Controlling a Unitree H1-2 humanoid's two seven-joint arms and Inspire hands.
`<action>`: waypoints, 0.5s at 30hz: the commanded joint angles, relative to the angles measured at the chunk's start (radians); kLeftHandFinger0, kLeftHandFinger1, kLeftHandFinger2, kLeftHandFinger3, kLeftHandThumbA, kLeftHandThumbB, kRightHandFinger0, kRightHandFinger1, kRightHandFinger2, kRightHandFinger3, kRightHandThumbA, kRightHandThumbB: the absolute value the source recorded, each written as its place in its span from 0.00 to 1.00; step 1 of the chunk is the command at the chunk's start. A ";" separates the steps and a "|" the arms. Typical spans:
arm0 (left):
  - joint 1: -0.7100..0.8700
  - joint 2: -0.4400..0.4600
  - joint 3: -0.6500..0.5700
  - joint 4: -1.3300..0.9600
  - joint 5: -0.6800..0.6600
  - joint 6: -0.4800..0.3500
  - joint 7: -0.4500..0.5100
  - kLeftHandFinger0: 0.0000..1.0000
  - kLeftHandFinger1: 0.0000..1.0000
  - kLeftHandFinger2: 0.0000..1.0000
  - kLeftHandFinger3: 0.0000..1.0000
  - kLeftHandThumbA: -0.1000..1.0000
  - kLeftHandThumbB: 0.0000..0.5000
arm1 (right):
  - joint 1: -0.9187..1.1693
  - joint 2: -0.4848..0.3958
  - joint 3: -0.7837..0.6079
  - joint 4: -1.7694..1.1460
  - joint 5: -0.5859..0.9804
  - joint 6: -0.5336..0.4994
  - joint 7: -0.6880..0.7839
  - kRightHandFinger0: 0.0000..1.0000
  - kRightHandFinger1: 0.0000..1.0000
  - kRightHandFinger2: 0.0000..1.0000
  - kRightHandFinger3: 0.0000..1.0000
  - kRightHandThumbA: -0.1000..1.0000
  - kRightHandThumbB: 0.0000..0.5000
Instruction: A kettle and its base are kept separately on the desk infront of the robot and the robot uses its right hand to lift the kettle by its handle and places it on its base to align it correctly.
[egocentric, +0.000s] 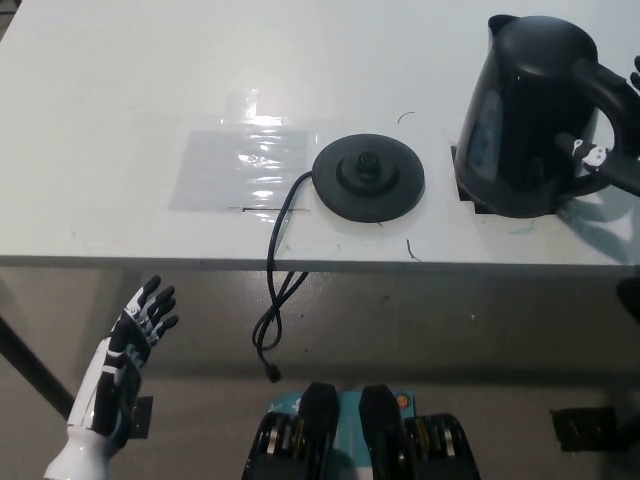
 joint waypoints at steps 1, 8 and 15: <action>0.001 0.013 -0.004 -0.011 -0.004 -0.029 -0.017 1.00 1.00 1.00 1.00 1.00 0.09 | -0.048 -0.017 0.004 0.025 0.021 -0.016 0.028 1.00 1.00 1.00 1.00 1.00 0.70; -0.002 0.013 -0.002 0.002 -0.012 -0.048 -0.022 1.00 1.00 1.00 1.00 1.00 0.11 | -0.061 -0.020 0.004 0.083 0.010 -0.037 0.023 1.00 1.00 1.00 1.00 1.00 0.71; -0.001 0.012 0.000 -0.006 -0.016 -0.033 -0.020 1.00 1.00 1.00 1.00 1.00 0.14 | -0.085 0.003 -0.029 0.097 -0.004 -0.061 -0.060 1.00 1.00 1.00 1.00 0.92 0.73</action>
